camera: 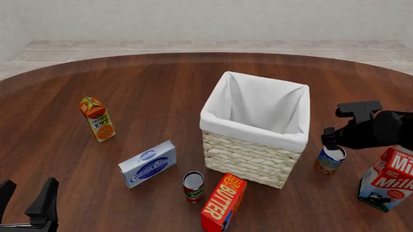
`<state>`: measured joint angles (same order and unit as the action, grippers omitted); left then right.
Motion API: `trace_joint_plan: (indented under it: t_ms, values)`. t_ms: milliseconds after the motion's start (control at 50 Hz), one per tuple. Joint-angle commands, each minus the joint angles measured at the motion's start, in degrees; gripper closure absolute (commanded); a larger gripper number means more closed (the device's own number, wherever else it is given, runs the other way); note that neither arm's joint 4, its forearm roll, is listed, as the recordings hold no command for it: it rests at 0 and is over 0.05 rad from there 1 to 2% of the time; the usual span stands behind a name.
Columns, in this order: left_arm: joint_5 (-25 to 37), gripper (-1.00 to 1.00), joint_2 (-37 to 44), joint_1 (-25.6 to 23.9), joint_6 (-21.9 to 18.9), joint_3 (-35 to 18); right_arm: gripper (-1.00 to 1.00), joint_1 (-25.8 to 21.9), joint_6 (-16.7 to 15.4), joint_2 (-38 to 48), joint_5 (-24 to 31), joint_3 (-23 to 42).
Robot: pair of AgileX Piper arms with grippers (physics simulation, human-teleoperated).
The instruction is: Pick up the alphabet soup and the tomato sauce, and put them in the basket.
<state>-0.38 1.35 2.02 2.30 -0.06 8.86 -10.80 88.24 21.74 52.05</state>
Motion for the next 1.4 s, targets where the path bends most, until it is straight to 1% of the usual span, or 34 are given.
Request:
trace_joint_plan:
  t_ms: [20, 340, 620, 1080, 1400]
  values:
    - [0.0, -1.0, 0.0, 0.0, 0.0, 0.0, -1.0, -0.4, 0.5, 1.1, -0.7, -0.3]
    - [0.0, -1.0, 0.0, 0.0, 0.0, 0.0, -1.0, -0.4, 0.9, 2.3, -2.1, -1.4]
    - [0.0, -1.0, 0.0, 0.0, 0.0, 0.0, -1.0, 0.3, 0.1, 2.6, -3.1, -2.6]
    - [0.0, -1.0, 0.0, 0.0, 0.0, 0.0, -1.0, 0.2, 0.6, 4.3, -4.2, -2.8]
    - [0.0, -1.0, 0.0, 0.0, 0.0, 0.0, -1.0, 0.8, 0.3, 4.9, -5.5, -4.0]
